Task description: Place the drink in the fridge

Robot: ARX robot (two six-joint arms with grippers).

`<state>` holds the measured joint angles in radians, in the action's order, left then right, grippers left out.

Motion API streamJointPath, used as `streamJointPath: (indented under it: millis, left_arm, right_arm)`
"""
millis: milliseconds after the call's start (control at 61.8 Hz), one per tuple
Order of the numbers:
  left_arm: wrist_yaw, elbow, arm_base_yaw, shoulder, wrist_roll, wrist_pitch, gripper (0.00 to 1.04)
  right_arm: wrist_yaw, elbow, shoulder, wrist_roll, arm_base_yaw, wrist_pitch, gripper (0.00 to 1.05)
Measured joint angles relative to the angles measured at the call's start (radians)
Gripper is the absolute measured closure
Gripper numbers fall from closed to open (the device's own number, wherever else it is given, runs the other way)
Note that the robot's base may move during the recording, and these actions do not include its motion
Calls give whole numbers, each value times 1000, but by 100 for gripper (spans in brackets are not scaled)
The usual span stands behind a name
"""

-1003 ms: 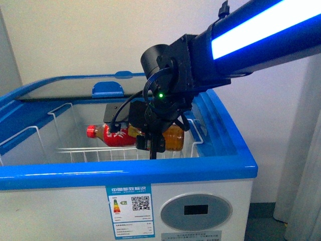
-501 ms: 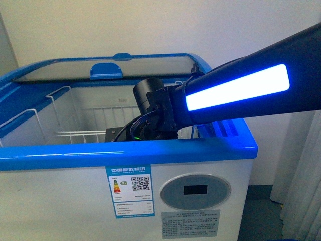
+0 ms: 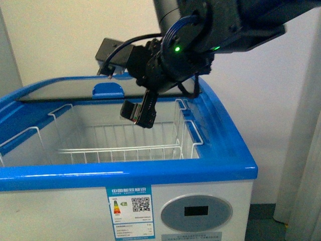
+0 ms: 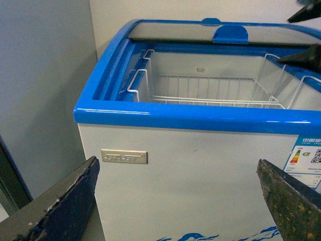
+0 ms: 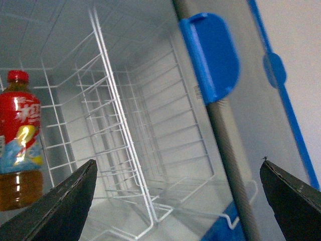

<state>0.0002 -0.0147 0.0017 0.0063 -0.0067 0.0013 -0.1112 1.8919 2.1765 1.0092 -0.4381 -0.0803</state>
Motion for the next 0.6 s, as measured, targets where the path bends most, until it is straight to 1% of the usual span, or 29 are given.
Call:
streamJointPath:
  millis: [81, 129, 162, 210, 259, 275, 340, 421, 469, 485, 518, 566, 598]
  left_arm:
    - [0, 0, 0, 0, 0, 0, 8]
    - [0, 0, 0, 0, 0, 0, 8]
    - [0, 0, 0, 0, 0, 0, 8]
    - [0, 0, 0, 0, 0, 0, 8]
    - [0, 0, 0, 0, 0, 0, 8]
    - [0, 0, 0, 0, 0, 0, 8]
    - [0, 0, 0, 0, 0, 0, 8]
    - [0, 0, 0, 0, 0, 0, 8]
    - [0, 0, 0, 0, 0, 0, 8]
    - [0, 0, 0, 0, 0, 0, 8]
    - [0, 0, 0, 0, 0, 0, 8]
    - [0, 0, 0, 0, 0, 0, 8]
    - [0, 0, 0, 0, 0, 0, 8]
  right_arm:
    - [21, -105, -142, -91, 42, 67, 7]
    - [58, -151, -206, -140, 66, 110, 7]
    - [114, -212, -281, -204, 95, 175, 7]
    - [190, -298, -388, -297, 134, 231, 7]
    - [261, -385, -490, -397, 171, 236, 7]
    - [292, -439, -549, -465, 191, 236, 7]
    - [351, -602, -717, -614, 246, 204, 7]
    - [377, -825, -930, -745, 301, 150, 7]
    - [376, -935, -1035, -803, 312, 125, 7]
    - [374, -956, -1056, -808, 312, 119, 7]
    - [375, -1064, -1168, -862, 310, 85, 7]
    - [380, -1196, -1331, -922, 277, 41, 8]
    - [340, -1286, -1431, -947, 259, 99, 14]
